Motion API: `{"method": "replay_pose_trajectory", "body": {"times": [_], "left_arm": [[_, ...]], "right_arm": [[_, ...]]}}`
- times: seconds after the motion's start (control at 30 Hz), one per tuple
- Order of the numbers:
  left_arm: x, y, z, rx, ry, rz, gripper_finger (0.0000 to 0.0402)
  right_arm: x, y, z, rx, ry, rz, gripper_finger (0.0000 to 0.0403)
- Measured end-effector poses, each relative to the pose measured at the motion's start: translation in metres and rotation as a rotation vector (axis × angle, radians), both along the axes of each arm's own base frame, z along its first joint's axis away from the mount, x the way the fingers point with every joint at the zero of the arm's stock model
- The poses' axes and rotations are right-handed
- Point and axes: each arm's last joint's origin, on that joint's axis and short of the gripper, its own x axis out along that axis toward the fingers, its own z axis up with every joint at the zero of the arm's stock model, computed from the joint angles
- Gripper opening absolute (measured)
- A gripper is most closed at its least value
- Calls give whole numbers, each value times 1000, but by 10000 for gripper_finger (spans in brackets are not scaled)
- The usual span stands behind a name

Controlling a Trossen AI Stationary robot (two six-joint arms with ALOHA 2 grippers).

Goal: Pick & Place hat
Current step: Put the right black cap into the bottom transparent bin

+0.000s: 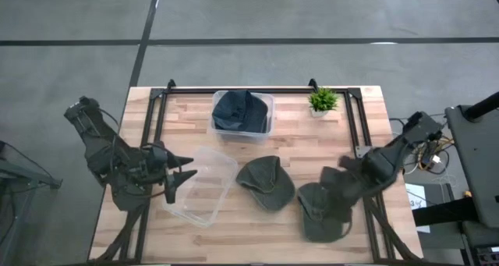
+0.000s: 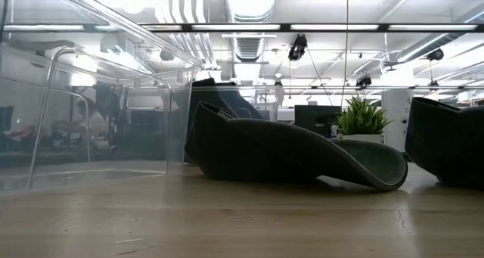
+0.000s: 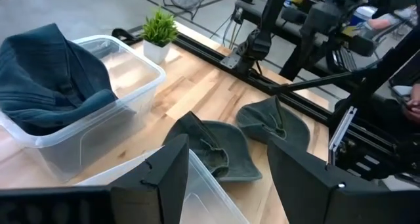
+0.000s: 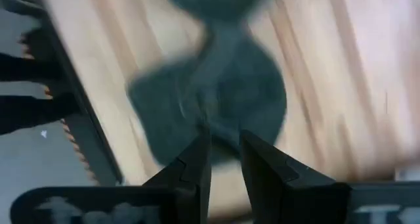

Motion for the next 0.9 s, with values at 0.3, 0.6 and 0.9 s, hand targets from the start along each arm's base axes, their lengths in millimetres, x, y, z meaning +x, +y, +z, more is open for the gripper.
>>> {"method": "replay_pose_trajectory", "body": {"times": [0.3,0.6,0.9], "left_arm": [[0,-1,-1,-14,13,-17,200],[2,-3,-2,-22,16,-15,200],[4,-7,-5,-34,48,-47,200]], "right_arm": [[-50,30,5,121,102,-471,73],[-58,57,-34,185,125,-639,124],[-57,64,-91,243,235,-766,215]]}}
